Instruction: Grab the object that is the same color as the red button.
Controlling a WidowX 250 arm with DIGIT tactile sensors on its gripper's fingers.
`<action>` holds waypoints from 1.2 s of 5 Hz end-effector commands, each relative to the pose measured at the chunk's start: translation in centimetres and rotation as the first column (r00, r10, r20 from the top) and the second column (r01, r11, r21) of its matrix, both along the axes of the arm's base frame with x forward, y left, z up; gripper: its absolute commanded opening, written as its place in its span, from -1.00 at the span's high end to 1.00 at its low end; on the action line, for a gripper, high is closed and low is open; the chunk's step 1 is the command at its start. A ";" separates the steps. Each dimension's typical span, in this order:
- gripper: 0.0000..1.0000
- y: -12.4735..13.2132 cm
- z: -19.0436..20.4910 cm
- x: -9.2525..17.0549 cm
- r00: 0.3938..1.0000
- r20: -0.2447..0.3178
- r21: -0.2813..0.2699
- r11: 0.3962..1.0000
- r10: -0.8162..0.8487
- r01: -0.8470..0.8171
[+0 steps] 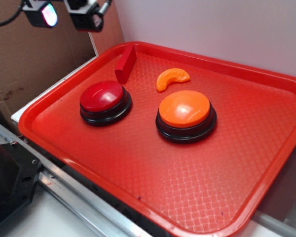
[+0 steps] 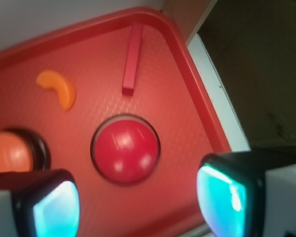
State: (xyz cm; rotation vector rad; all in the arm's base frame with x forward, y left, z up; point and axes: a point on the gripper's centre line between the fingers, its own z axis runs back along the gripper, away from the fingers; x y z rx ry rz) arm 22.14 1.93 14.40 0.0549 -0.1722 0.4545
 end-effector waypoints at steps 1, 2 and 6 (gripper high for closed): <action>-1.00 2.9 -4.0 4.6 0.947 0.152 -0.019 0.958 0.285 -0.285; -1.00 3.9 -6.1 6.5 0.927 0.148 -0.006 0.938 0.345 -0.347; -1.00 4.8 -11.9 10.0 0.939 0.109 -0.022 0.946 0.325 -0.324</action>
